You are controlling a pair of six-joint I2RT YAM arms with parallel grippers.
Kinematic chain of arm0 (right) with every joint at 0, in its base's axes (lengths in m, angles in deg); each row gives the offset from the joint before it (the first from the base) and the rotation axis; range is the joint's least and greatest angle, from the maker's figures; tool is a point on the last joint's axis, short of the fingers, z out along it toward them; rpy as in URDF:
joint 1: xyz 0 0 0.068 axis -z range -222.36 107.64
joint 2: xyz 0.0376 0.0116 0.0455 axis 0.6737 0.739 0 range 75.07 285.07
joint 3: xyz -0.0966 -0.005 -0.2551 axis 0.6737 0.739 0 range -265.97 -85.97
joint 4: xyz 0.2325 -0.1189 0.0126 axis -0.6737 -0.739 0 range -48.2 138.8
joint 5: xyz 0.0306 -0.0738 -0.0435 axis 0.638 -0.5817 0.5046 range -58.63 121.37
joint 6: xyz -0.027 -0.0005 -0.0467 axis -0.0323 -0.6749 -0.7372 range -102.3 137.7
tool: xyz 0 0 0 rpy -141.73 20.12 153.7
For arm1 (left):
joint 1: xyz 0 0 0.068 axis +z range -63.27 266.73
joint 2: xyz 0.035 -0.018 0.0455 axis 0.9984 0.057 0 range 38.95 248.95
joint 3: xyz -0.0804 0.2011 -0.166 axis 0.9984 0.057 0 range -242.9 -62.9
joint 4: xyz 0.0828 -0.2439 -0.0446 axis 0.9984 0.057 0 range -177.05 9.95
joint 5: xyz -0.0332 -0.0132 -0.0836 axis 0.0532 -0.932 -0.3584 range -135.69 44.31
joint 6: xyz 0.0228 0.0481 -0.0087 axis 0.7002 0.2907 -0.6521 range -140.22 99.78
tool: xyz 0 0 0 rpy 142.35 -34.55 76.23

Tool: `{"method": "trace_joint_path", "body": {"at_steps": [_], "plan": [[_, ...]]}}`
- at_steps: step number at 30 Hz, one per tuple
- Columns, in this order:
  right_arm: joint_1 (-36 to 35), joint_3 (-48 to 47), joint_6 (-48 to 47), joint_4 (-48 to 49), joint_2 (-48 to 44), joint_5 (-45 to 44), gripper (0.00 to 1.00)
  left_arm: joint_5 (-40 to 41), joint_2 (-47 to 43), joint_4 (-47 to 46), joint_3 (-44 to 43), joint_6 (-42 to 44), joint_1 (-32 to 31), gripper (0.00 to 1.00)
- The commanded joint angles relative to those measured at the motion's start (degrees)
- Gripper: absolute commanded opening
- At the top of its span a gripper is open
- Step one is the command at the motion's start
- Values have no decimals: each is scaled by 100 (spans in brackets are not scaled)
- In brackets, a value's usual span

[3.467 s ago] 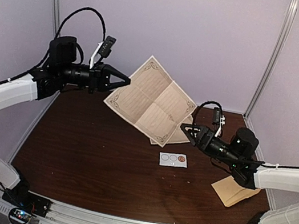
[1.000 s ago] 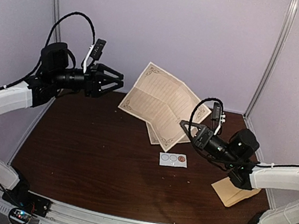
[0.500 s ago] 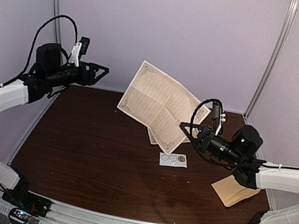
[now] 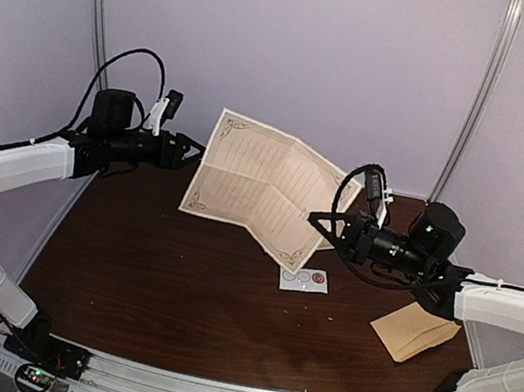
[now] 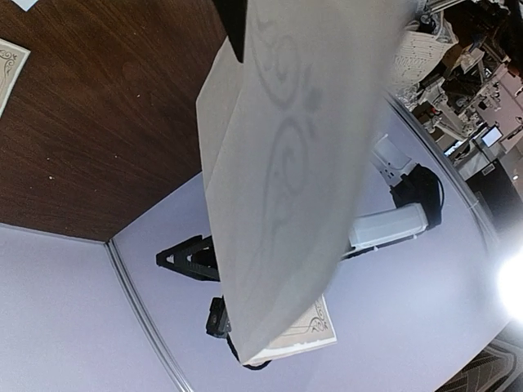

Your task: Place the letter into the envelope and seal it

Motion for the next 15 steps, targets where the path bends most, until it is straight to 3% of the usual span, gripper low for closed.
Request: {"method": "trace_joint_path", "body": {"at_steps": [1,8,15], "plan": [[-20,-329,-58,-337,51,100,0,-1281,152,-157,-290,581,-523,74],[-22,-457,96,-268,260,348,0,-2701,233,-382,-273,893,-1130,74],[-22,-523,175,-220,380,606,0,-3088,305,-472,-263,898,-1368,74]]}}
